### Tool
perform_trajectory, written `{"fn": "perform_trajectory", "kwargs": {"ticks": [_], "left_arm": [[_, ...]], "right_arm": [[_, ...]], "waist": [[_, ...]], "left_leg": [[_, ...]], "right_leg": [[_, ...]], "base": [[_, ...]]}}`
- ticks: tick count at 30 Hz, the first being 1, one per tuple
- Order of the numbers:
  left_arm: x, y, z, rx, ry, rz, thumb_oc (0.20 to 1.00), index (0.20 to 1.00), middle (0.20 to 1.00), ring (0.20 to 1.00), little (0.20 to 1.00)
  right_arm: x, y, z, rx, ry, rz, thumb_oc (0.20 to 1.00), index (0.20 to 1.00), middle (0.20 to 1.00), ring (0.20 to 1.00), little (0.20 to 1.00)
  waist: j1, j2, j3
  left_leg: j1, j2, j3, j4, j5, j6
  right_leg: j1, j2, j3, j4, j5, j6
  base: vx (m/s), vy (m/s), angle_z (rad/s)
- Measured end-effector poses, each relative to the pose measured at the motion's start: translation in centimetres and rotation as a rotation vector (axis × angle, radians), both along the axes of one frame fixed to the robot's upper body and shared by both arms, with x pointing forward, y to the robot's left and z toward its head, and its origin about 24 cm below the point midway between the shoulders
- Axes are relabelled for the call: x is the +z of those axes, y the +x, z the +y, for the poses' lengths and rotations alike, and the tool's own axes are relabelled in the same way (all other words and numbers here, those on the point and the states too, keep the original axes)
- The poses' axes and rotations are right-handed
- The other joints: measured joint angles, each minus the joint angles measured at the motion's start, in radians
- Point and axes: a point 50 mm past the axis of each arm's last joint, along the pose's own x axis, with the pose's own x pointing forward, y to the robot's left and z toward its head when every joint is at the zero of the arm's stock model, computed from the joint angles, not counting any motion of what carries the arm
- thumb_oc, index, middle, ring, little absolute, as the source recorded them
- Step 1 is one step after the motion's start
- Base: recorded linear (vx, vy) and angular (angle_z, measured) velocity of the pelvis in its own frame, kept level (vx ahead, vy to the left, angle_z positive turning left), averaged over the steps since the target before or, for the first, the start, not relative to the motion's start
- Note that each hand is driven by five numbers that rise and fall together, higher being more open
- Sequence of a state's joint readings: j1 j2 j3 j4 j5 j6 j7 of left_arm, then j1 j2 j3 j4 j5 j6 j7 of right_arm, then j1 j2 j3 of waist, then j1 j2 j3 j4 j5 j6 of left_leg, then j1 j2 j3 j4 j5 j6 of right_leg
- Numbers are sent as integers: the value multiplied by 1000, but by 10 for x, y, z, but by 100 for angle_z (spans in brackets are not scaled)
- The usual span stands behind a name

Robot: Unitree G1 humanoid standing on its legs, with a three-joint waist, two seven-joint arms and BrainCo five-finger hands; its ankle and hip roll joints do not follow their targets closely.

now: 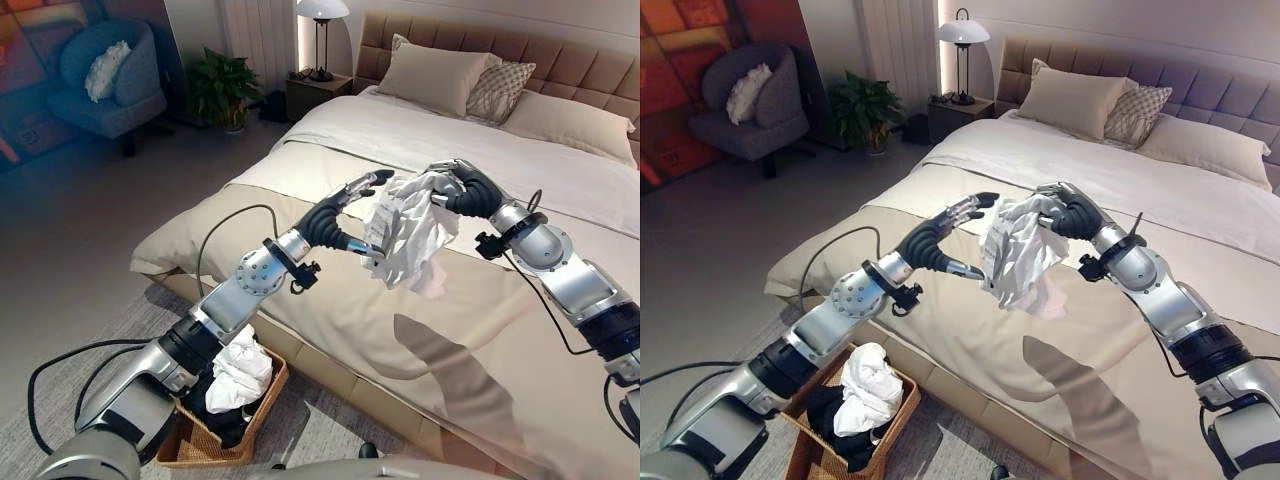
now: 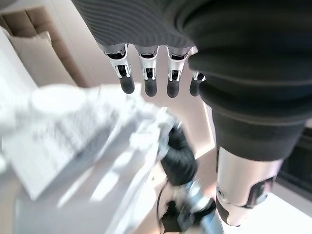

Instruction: Pick up clothes into the bucket

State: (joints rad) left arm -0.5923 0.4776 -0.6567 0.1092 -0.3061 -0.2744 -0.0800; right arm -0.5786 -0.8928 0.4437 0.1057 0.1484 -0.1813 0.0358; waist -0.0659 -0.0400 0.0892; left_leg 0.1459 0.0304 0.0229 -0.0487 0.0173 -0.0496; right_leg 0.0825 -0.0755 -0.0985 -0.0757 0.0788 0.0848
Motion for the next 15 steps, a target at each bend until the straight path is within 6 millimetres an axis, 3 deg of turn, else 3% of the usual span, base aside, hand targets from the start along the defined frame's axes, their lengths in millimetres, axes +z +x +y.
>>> {"fn": "perform_trajectory", "kwargs": {"ticks": [1, 12, 15], "left_arm": [[-2, 1, -4, 1, -11, 12, 1000, 1000, 1000, 1000, 1000], [-5, 9, -4, 131, -4, -92, 1000, 1000, 1000, 1000, 1000], [-7, 18, -1, 215, -57, -74, 1000, 1000, 1000, 1000, 1000]], "right_arm": [[5, -1, 8, 29, 12, -21, 200, 200, 200, 200, 200], [6, -2, 18, 44, 55, -17, 200, 200, 200, 200, 200], [1, -11, 34, 115, 95, -8, 200, 200, 200, 200, 200]], "waist": [[-2, 4, -7], [-2, 22, -24], [-1, 25, -26]], "left_leg": [[1, 0, 3, 0, -1, 1], [1, 1, 2, -7, 2, -2], [1, 3, 2, -9, 2, -2]], "right_leg": [[0, 0, 1, 0, -1, -2], [0, 2, 3, -1, 3, 1], [0, 4, 0, -2, 3, 1]], "base": [[-1, 4, -5], [0, 0, 0], [0, 0, 0]]}}
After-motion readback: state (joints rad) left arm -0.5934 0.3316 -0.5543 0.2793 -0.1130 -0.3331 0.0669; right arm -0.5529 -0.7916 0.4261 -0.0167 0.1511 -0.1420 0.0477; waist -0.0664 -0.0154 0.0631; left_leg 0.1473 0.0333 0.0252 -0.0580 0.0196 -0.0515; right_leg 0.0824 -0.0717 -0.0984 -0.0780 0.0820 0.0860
